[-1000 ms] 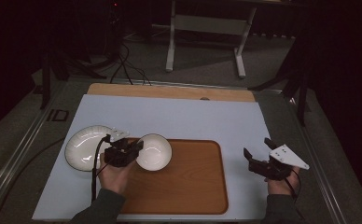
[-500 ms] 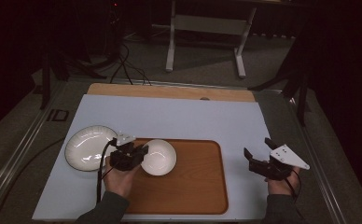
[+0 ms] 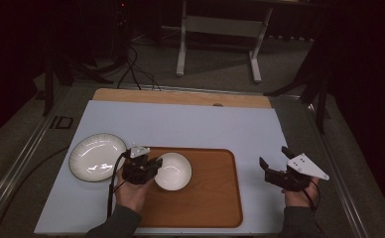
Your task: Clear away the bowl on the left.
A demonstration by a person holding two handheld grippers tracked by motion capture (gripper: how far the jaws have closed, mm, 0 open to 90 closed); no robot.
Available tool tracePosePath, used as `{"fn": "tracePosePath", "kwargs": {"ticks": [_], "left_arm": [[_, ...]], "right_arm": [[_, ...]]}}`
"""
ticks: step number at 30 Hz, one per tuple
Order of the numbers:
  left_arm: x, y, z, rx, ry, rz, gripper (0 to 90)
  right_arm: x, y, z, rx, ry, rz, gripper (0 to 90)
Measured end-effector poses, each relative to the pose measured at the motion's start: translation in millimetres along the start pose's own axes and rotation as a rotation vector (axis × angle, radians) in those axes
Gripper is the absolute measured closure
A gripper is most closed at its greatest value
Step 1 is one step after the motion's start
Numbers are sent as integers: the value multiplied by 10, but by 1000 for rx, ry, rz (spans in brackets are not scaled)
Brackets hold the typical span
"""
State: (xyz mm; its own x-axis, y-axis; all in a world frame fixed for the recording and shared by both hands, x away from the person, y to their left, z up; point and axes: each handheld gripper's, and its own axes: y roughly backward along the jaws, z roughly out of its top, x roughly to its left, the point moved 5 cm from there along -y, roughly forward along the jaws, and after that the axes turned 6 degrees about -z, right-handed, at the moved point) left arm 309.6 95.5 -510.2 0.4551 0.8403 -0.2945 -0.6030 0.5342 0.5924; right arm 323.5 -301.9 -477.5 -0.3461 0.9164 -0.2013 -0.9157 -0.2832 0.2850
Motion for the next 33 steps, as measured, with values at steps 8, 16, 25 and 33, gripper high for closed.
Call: {"fn": "tracePosePath", "kwargs": {"ticks": [8,16,25,33], "left_arm": [[-27,-55,-39,19,-3,-7,800],[-40,-128,-90,42,9,-24,800],[-86,-201,-139,59,6,-31,800],[-94,-257,-165,69,-1,-32,802]], "right_arm": [[-2,0,0,1,-1,-1,142],[-2,2,0,0,1,-2,142],[-4,4,1,0,-1,-2,142],[-1,2,0,1,1,-3,142]]}}
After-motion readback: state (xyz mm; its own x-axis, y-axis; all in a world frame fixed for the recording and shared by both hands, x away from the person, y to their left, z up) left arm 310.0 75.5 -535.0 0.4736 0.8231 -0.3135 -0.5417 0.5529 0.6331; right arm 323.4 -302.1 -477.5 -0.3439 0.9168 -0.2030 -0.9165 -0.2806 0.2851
